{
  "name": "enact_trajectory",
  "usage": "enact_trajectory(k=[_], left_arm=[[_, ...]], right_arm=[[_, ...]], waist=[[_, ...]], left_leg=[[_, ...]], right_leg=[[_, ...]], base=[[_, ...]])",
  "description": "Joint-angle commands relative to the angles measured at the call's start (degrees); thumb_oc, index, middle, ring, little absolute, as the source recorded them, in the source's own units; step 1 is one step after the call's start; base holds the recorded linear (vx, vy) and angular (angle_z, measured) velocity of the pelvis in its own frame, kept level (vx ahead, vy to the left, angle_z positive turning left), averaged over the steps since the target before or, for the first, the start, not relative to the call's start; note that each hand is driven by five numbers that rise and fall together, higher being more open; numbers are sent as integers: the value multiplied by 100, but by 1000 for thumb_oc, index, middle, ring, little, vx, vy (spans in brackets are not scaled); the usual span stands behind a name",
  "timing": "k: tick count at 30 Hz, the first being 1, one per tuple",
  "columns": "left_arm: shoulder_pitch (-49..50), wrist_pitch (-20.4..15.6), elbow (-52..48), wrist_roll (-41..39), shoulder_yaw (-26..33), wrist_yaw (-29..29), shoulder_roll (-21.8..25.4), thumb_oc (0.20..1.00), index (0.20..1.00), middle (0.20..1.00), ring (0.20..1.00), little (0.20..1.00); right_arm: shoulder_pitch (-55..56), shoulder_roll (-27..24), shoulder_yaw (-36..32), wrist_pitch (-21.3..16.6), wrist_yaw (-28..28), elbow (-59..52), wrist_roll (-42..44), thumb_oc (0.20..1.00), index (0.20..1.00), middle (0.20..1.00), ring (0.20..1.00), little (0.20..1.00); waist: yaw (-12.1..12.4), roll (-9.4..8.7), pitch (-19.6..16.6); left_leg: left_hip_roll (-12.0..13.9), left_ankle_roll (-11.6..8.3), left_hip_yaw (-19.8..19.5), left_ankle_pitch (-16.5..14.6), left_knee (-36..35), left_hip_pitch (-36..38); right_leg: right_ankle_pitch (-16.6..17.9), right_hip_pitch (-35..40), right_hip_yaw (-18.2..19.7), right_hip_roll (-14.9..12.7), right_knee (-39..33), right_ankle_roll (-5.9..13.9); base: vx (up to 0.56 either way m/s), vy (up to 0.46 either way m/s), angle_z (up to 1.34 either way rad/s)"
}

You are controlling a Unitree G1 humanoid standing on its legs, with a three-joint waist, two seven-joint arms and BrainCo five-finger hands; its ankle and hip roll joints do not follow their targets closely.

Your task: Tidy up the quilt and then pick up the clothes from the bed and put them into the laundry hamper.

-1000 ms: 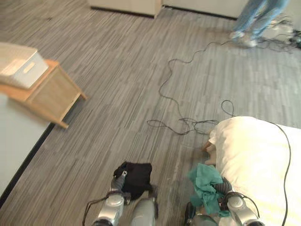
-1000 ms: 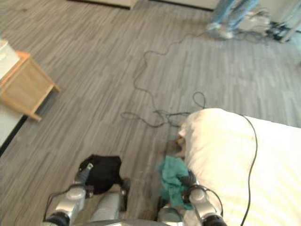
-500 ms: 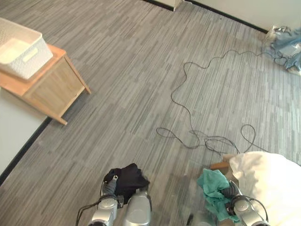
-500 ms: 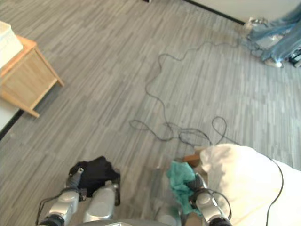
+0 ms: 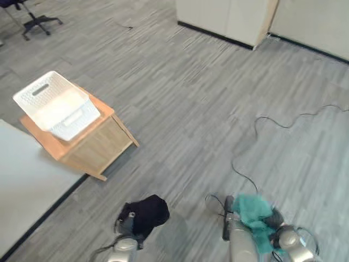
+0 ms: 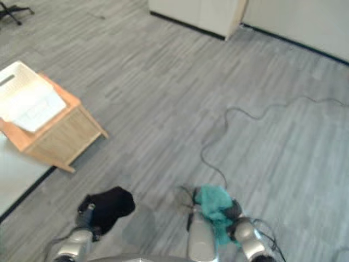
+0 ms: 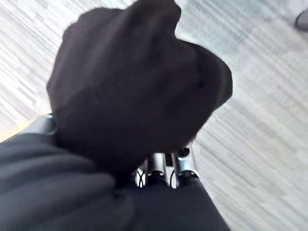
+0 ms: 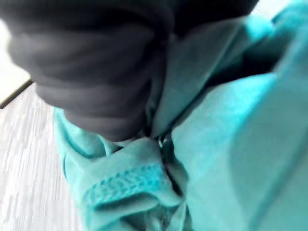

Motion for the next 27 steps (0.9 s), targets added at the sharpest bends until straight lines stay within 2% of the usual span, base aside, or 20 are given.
enact_trajectory(k=[1,3,4,5,6,7,9,11,12,13,15,16,17,18,19,20,21,24,25,27], left_arm=[[-141,-325,-430,-461,-27,43,481,200,200,200,200,200],[-80,-331,-434,-507,-36,35,413,200,200,200,200,200],[-20,-344,-491,-566,-27,75,384,200,200,200,200,200],[66,-329,-554,-584,-44,91,351,200,200,200,200,200],[189,-313,-664,-561,-46,66,331,200,200,200,200,200],[256,-295,-736,-545,7,57,326,200,200,200,200,200],[349,-161,-702,-324,17,49,324,200,200,200,200,200],[339,-87,-703,-398,71,67,260,200,200,200,200,200],[343,-82,-707,-400,71,71,262,200,200,200,200,200],[397,-78,-655,-459,118,67,204,200,200,200,200,200],[415,-49,-498,-459,113,120,210,200,200,200,200,200],[412,-47,-500,-460,109,122,217,200,200,200,200,200],[417,4,-555,-249,67,217,303,200,200,200,200,200],[367,26,-577,-102,30,290,389,200,200,200,200,200],[344,35,-619,29,23,335,488,200,200,200,200,200],[346,38,-622,31,24,336,488,200,200,200,200,200],[243,-24,-782,170,-59,451,609,200,200,200,200,200],[113,-85,-945,416,-279,502,647,200,200,200,200,200],[107,-110,-954,462,-338,508,610,200,200,200,200,200],[67,-122,-1035,538,-421,478,600,200,200,200,200,200]], right_arm=[[-256,-279,87,-208,-36,-571,-178,200,200,200,200,200],[-359,-355,171,-218,31,-596,-149,200,200,200,200,200],[-368,-376,192,-235,37,-622,-110,200,200,200,200,200],[-351,-395,211,-251,25,-609,-90,200,200,200,200,200],[-323,-439,221,-256,26,-569,-121,200,200,200,200,200],[-308,-475,196,-247,18,-553,-164,200,200,200,200,200],[-312,-545,118,-253,-109,-458,-321,200,200,200,200,200],[-274,-474,53,-211,-140,-379,-353,200,200,200,200,200],[-275,-470,58,-214,-144,-375,-355,200,200,200,200,200],[-166,-328,-28,-189,-153,-299,-366,200,200,200,200,200],[-139,-177,-70,-191,-208,-118,-379,200,200,200,200,200],[-140,-169,-75,-192,-211,-116,-381,200,200,200,200,200],[-99,-106,-119,-161,-192,-198,-435,200,200,200,200,200],[-89,-94,-145,-207,-220,-236,-413,200,200,200,200,200],[-50,-79,-182,-214,-212,-201,-394,200,200,200,200,200],[-50,-79,-182,-216,-212,-200,-394,200,200,200,200,200],[19,-93,-180,-249,-209,-182,-360,200,200,200,200,200],[152,-112,-224,-290,-211,-223,-267,200,200,200,200,200],[204,-121,-283,-315,-235,-230,-214,200,200,200,200,200],[265,-136,-355,-323,-292,-183,-148,200,200,200,200,200]], waist=[[460,-680,385],[745,-713,370],[887,-683,347],[1011,-676,273],[1147,-633,184],[1226,-568,78],[1385,-579,-31],[1284,-591,-149],[1274,-603,-140],[1228,-749,-281],[1298,-971,-293],[1302,-981,-296],[1222,-928,-207],[1170,-819,-205],[1099,-755,-192],[1083,-771,-179],[930,-678,-95],[638,-735,-50],[492,-792,-52],[312,-828,9]], left_leg=[[-101,52,8,754,1096,-899],[-613,67,162,350,1008,-1487],[-720,81,344,239,681,-1735],[-820,166,608,237,1,-1842],[-805,231,929,271,-829,-1927],[-659,272,1242,396,-1409,-2027],[-441,249,2233,691,-2354,-2097],[-375,315,2984,743,-2750,-1882],[-400,322,2984,743,-2769,-1861],[-615,616,3146,600,-2875,-1627],[-918,865,3048,352,-2814,-1466],[-929,879,3048,342,-2810,-1476],[-937,1017,2920,164,-2907,-1043],[-815,1029,2910,232,-2989,-838],[-788,1037,2723,154,-3115,-567],[-814,1045,2709,158,-3128,-554],[-844,996,2145,33,-3263,-188],[-905,764,1254,-182,-3304,196],[-910,651,902,-347,-3310,375],[-863,495,353,-551,-3344,587]], right_leg=[[-802,1698,24,-231,-1156,847],[-1006,2188,6,-160,-1424,899],[-1128,2423,6,-76,-1521,930],[-1272,2569,-11,-29,-1541,972],[-1508,2803,-91,80,-1531,993],[-1674,2994,-181,219,-1553,986],[-1980,3446,-502,404,-1628,1080],[-2177,3695,-692,536,-1409,1142],[-2199,3703,-703,516,-1387,1154],[-2081,3684,-792,412,-884,1323],[-1162,3363,-826,75,520,1812],[-1180,3334,-824,55,569,1812],[-394,2886,-815,-247,1833,1812],[-171,2583,-848,-335,2245,1812],[-94,2340,-870,-539,2555,1812],[-116,2344,-882,-568,2589,1812],[-516,1875,-714,-708,2530,1640],[-943,1406,-108,-373,1386,1449],[-999,1256,240,-243,658,1456],[-884,1178,631,-163,-482,1539]], base=[[555,-399,-9],[601,-206,13],[664,-147,-34],[710,-98,-57],[723,-55,-43],[698,-42,-21],[655,-82,14],[598,-24,61],[650,103,66],[585,177,81],[549,184,111],[516,85,129],[516,36,93],[744,20,85],[379,-5,79],[633,-82,104],[591,-131,100],[698,-246,154],[659,-298,182],[536,-251,226]])
